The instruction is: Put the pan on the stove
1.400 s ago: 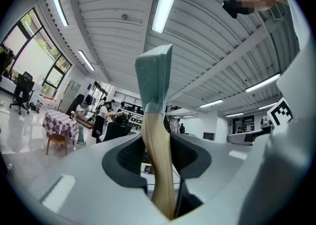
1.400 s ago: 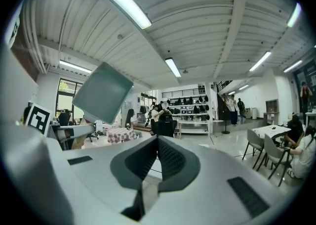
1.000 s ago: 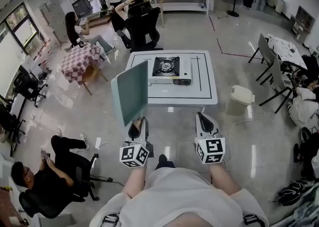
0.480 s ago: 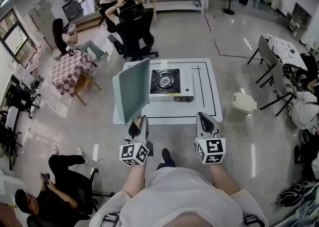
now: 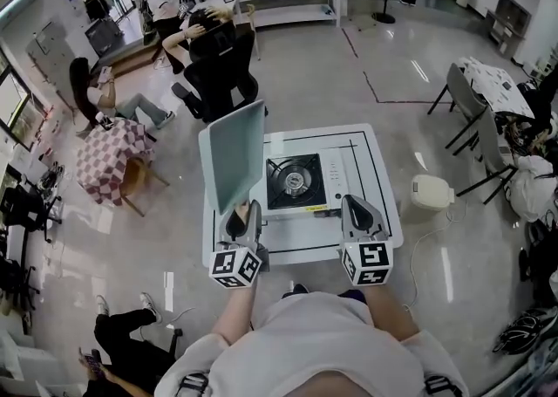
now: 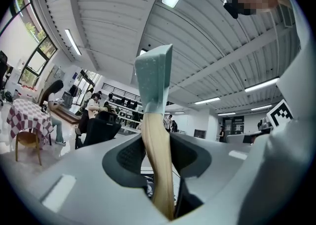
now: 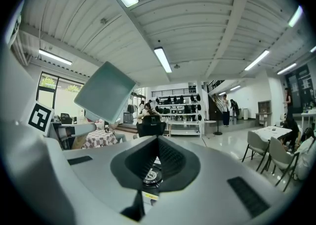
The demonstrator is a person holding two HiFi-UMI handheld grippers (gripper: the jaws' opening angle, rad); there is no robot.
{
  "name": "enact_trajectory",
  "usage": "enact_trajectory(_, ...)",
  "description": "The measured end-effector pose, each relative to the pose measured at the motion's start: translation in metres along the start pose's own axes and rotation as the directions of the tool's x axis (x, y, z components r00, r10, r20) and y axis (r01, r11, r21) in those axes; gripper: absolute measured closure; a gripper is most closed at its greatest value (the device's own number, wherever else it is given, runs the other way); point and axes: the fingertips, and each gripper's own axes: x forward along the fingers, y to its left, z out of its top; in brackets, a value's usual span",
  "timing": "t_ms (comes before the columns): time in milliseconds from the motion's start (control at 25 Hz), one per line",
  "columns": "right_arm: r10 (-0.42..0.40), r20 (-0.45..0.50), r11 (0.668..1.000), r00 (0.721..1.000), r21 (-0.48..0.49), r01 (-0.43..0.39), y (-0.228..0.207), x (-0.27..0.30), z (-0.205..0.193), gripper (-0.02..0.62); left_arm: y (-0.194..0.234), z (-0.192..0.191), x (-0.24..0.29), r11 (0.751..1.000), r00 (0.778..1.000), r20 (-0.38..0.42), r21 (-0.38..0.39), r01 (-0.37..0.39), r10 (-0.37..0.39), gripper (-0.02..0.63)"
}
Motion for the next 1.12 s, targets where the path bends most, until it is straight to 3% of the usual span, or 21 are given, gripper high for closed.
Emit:
enact_trajectory(520, 0.048, -0.037, 0.999, 0.998, -0.017, -0.049, -0.029, 0.043, 0.001, 0.588, -0.002, -0.009, 0.040, 0.999, 1.000, -0.013, -0.043, -0.025, 0.024, 0.463)
enact_trajectory(800, 0.059, -0.040, 0.998, 0.997, -0.010, -0.060, -0.042, 0.053, 0.003, 0.588, -0.010, -0.018, 0.054, 0.991, 0.999, -0.045, -0.134, 0.005, -0.011, 0.463)
enact_trajectory(960, 0.055, -0.041, 0.998, 0.998, -0.003, -0.055, -0.051, 0.055, 0.003, 0.588, -0.015, -0.029, 0.065, 0.961, 0.995, -0.075, -0.273, 0.048, -0.071, 0.463)
enact_trajectory(1120, 0.043, -0.044, 0.999, 0.998, 0.007, -0.042, -0.059, 0.056, -0.004, 0.588, -0.015, -0.053, 0.071, 0.899, 0.983, -0.118, -0.432, 0.076, -0.140, 0.463)
